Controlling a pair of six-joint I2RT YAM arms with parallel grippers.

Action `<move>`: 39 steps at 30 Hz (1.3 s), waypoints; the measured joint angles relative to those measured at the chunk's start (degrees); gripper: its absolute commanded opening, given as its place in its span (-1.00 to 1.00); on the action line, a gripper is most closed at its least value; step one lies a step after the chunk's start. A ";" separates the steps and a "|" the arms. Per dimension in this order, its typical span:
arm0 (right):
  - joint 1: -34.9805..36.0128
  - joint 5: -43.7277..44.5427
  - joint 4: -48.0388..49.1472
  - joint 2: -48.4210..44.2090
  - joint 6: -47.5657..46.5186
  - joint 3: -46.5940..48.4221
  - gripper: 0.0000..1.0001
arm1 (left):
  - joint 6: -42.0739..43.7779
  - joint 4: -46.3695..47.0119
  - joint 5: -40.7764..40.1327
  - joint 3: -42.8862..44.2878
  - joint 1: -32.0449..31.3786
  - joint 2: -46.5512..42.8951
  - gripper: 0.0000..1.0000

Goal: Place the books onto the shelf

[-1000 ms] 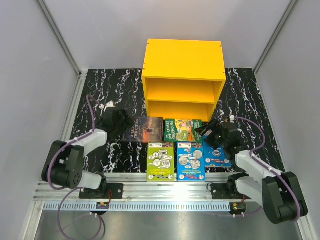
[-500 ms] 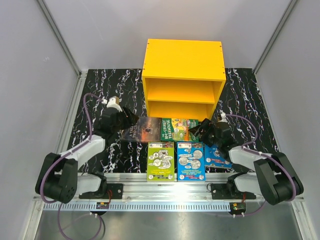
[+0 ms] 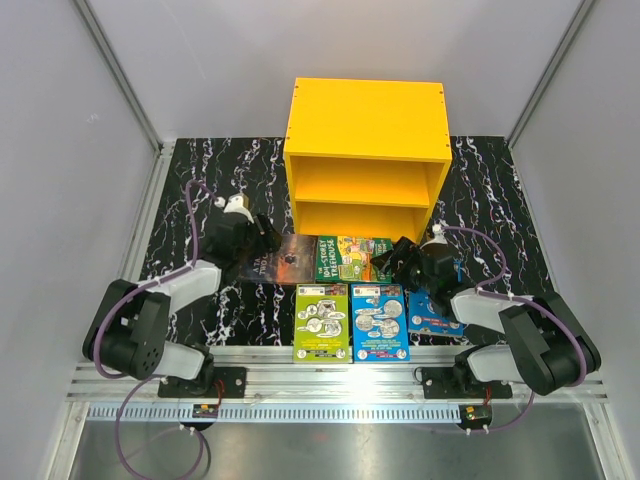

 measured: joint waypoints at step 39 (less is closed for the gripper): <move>7.61 0.79 0.11 -3.89 -4.57 0.07 0.90 | 4.22 -26.53 -9.27 16.68 1.03 -8.24 -1.00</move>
